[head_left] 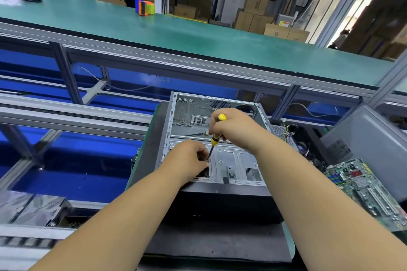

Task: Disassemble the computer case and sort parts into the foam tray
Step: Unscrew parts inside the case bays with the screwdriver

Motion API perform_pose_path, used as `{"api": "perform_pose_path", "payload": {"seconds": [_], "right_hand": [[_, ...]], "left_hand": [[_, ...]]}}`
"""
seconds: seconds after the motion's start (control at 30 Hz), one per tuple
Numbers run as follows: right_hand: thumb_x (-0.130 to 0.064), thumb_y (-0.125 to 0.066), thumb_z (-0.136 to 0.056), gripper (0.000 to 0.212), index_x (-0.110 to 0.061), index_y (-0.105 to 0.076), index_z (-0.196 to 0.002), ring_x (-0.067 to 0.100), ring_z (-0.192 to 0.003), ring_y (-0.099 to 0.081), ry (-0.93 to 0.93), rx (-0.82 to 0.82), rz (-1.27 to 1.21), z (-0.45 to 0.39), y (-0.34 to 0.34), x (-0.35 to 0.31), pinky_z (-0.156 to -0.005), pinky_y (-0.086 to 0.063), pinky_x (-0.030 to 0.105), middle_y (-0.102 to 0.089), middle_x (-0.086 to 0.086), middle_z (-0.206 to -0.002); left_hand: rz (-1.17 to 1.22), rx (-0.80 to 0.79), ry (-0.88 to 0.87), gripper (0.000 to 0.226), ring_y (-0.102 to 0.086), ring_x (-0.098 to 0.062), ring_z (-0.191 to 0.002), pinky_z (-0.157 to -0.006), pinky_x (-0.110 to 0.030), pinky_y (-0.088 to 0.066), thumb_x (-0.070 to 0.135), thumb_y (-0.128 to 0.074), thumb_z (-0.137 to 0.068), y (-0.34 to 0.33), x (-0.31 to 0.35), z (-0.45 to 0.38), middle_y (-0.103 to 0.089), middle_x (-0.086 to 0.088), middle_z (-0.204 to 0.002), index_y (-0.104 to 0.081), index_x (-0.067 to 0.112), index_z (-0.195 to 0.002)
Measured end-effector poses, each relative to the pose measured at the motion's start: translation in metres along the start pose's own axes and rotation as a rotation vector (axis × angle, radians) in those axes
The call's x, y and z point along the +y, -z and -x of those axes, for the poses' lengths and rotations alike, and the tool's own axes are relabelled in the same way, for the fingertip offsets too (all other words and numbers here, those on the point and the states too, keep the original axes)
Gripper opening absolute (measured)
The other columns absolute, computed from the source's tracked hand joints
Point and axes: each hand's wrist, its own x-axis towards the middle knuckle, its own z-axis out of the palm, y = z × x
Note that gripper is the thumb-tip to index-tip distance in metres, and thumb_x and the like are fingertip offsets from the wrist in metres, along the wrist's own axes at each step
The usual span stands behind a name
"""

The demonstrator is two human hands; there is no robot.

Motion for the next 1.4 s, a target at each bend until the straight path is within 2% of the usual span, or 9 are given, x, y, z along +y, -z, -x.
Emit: {"api": "perform_pose_path", "payload": {"seconds": [0.13, 0.4, 0.47, 0.63, 0.73, 0.83, 0.97, 1.27, 1.4], "right_hand": [[-0.003, -0.058, -0.075, 0.012, -0.012, -0.064, -0.075, 0.019, -0.069, -0.056, 0.036, -0.021, 0.013, -0.002, 0.001, -0.002, -0.070, -0.051, 0.040, -0.064, 0.004, -0.073], [0.001, -0.057, -0.076, 0.013, -0.010, -0.064, -0.077, 0.025, -0.077, -0.061, 0.016, -0.011, 0.001, -0.007, 0.004, 0.000, -0.079, -0.056, 0.047, -0.067, 0.008, -0.078], [-0.008, -0.061, -0.078, 0.002, -0.007, -0.063, -0.078, 0.025, -0.075, -0.058, -0.017, 0.002, -0.086, -0.008, 0.003, 0.004, -0.074, -0.054, 0.045, -0.064, 0.009, -0.077], [-0.045, -0.059, -0.093, 0.037, -0.009, -0.062, -0.087, 0.015, -0.068, -0.052, 0.004, 0.254, -0.298, -0.012, -0.018, 0.018, -0.061, -0.042, 0.030, -0.061, 0.002, -0.078], [-0.030, -0.054, -0.101, 0.025, -0.018, -0.056, -0.079, 0.011, -0.063, -0.054, 0.063, 0.328, -0.686, -0.012, -0.037, 0.026, -0.062, -0.047, 0.025, -0.057, -0.004, -0.064], [-0.027, -0.051, -0.101, 0.028, -0.018, -0.048, -0.075, 0.016, -0.057, -0.039, 0.142, 0.292, -0.930, -0.015, -0.045, 0.030, -0.060, -0.040, 0.027, -0.041, -0.003, -0.059], [-0.041, -0.046, -0.096, 0.036, -0.016, -0.044, -0.070, 0.015, -0.050, -0.030, 0.163, 0.168, -1.021, -0.020, -0.044, 0.027, -0.051, -0.027, 0.025, -0.036, -0.003, -0.054], [-0.027, -0.043, -0.091, 0.031, -0.012, -0.038, -0.064, 0.013, -0.046, -0.023, 0.249, 0.112, -1.060, -0.028, -0.045, 0.029, -0.045, -0.023, 0.022, -0.028, -0.001, -0.052], [-0.023, -0.043, -0.090, 0.032, -0.015, -0.039, -0.059, 0.013, -0.047, -0.021, 0.267, 0.138, -1.119, -0.029, -0.048, 0.034, -0.046, -0.019, 0.024, -0.028, -0.001, -0.052]], "left_hand": [[0.001, 0.002, 0.011, 0.012, -0.060, -0.006, -0.077, -0.073, -0.026, -0.052, 0.029, -0.075, -0.077, -0.001, 0.000, 0.000, -0.062, 0.015, -0.078, -0.064, 0.034, -0.077], [-0.021, 0.027, 0.025, 0.003, -0.061, -0.011, -0.078, -0.065, -0.022, -0.043, 0.031, -0.071, -0.086, -0.001, 0.004, 0.000, -0.066, 0.010, -0.081, -0.070, 0.030, -0.083], [-0.088, 0.028, 0.001, 0.006, -0.061, -0.016, -0.082, -0.070, -0.024, -0.046, 0.030, -0.068, -0.088, -0.001, 0.007, 0.000, -0.067, 0.007, -0.087, -0.073, 0.027, -0.089], [-0.156, 0.055, -0.048, 0.013, -0.060, -0.020, -0.089, -0.079, -0.030, -0.050, 0.031, -0.066, -0.090, -0.002, 0.008, -0.001, -0.065, 0.002, -0.095, -0.073, 0.021, -0.094], [-0.126, 0.061, -0.038, 0.009, -0.059, -0.016, -0.085, -0.076, -0.027, -0.049, 0.031, -0.070, -0.087, -0.003, 0.005, -0.001, -0.064, 0.006, -0.091, -0.071, 0.022, -0.090], [-0.056, 0.061, -0.037, 0.010, -0.056, -0.008, -0.078, -0.068, -0.022, -0.044, 0.028, -0.075, -0.081, -0.003, 0.002, 0.000, -0.058, 0.013, -0.083, -0.065, 0.029, -0.080], [-0.020, 0.025, -0.045, 0.020, -0.056, -0.006, -0.076, -0.066, -0.019, -0.042, 0.024, -0.076, -0.075, -0.001, -0.001, 0.001, -0.058, 0.012, -0.080, -0.058, 0.033, -0.071], [-0.045, 0.010, -0.001, 0.016, -0.059, -0.006, -0.072, -0.065, -0.023, -0.047, 0.035, -0.076, -0.078, 0.004, 0.005, -0.001, -0.063, 0.013, -0.071, -0.064, 0.031, -0.068], [-0.099, -0.002, -0.019, 0.008, -0.061, -0.010, -0.076, -0.072, -0.025, -0.051, 0.036, -0.076, -0.080, 0.006, 0.007, -0.006, -0.067, 0.009, -0.077, -0.073, 0.029, -0.080]]}}
